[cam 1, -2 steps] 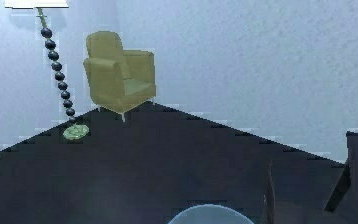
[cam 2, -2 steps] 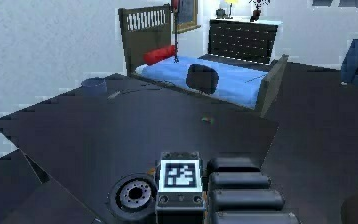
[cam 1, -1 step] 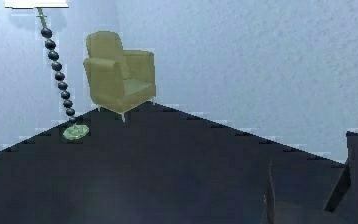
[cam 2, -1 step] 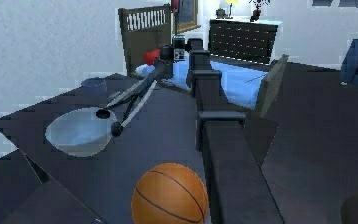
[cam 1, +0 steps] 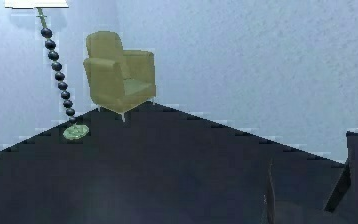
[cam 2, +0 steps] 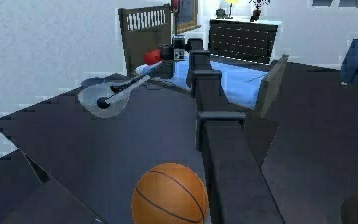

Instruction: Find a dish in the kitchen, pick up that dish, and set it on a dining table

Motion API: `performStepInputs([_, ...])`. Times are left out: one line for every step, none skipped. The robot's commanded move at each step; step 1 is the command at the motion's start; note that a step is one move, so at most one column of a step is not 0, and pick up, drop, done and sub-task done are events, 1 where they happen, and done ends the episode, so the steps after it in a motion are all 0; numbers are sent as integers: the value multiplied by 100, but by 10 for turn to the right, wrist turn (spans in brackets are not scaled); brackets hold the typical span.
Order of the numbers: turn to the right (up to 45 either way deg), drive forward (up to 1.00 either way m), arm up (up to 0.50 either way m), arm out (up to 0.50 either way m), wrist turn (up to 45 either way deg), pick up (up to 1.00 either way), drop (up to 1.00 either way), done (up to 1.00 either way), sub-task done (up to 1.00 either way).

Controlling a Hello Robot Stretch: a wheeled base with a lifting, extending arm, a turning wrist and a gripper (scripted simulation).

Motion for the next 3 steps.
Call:
performStepInputs([0,0,0,0,450,0,0,0,0])
performStepInputs([0,0,0,0,30,0,0,0,0])
performStepInputs([0,0,-2,0,0,0,0,0,0])
